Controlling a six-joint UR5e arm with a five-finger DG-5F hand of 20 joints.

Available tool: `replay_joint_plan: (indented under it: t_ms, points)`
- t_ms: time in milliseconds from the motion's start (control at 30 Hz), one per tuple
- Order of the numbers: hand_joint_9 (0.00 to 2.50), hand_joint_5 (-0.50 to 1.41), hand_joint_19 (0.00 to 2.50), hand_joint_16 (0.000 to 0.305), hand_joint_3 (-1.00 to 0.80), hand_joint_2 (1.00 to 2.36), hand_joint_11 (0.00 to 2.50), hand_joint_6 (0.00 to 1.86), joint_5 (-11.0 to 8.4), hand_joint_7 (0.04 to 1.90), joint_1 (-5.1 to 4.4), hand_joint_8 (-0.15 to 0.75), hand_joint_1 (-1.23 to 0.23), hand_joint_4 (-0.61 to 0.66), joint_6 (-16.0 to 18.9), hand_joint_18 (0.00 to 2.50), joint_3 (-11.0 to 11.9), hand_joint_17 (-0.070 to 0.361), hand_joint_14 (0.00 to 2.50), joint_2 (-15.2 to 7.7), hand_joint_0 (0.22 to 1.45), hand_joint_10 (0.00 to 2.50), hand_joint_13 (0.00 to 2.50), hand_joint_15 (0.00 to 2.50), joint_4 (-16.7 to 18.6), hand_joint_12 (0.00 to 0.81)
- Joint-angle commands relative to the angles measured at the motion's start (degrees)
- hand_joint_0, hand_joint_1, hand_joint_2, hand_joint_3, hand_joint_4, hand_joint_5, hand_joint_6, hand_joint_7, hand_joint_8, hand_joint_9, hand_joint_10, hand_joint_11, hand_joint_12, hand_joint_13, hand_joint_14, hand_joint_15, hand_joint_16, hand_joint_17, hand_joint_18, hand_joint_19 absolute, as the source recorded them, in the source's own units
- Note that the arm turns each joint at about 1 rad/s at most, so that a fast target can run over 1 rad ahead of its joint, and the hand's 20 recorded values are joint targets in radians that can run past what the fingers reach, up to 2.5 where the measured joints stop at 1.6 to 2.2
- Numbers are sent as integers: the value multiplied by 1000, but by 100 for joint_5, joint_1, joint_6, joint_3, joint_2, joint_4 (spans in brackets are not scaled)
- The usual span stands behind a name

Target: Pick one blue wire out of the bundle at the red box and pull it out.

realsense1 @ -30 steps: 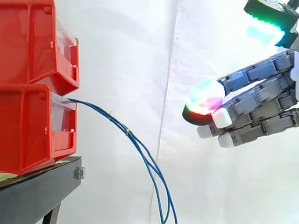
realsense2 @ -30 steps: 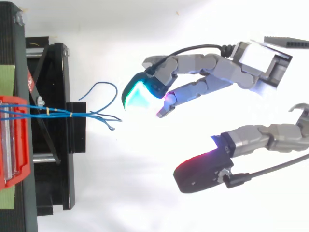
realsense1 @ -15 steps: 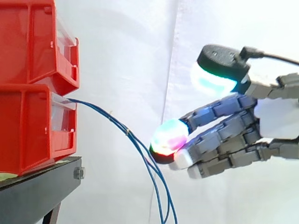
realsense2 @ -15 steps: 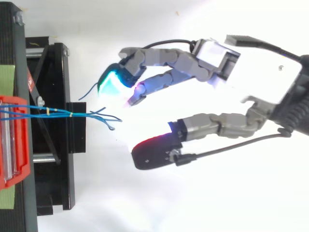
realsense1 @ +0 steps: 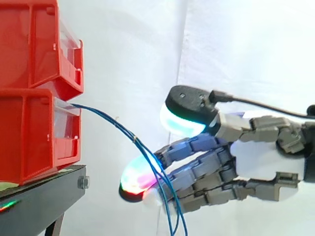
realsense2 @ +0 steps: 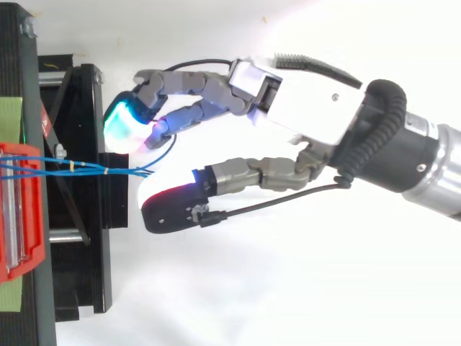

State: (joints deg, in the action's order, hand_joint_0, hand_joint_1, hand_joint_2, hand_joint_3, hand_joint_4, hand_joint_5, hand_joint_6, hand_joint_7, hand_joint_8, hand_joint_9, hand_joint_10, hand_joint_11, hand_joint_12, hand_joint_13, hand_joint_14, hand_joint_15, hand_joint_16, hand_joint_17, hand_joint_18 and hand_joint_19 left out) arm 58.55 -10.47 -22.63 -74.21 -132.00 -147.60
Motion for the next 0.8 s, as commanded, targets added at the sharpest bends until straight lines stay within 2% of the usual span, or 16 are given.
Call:
replay_joint_plan:
  t_ms: [0,33,167,233,500,667,767]
  points:
    - [665,-139,234,68,-487,1001,346,502,60,881,19,334,-595,368,31,144,285,154,4,-327,466,8,269,149,152,451]
    - [704,-135,199,69,-485,1000,326,503,130,878,19,341,-624,372,83,207,443,155,3,-432,471,8,308,128,144,458]
    - [723,-129,215,67,-469,1002,355,503,245,907,10,342,-635,378,145,256,662,151,4,-538,486,9,339,127,73,455]
    - [732,-126,219,66,-465,1002,363,503,245,919,-17,341,-635,385,154,274,662,150,4,-538,489,10,355,138,64,456]
    - [760,-121,248,65,-451,1004,385,503,280,958,10,346,-627,379,163,323,715,147,5,-529,498,12,395,165,126,454]
    - [760,-114,260,64,-418,1005,415,503,341,1122,36,344,-641,332,268,342,706,143,5,-529,515,11,407,172,126,448]
    - [759,-110,264,63,-398,1007,420,502,447,1196,45,341,-652,289,435,351,715,142,6,-511,522,14,415,176,91,448]
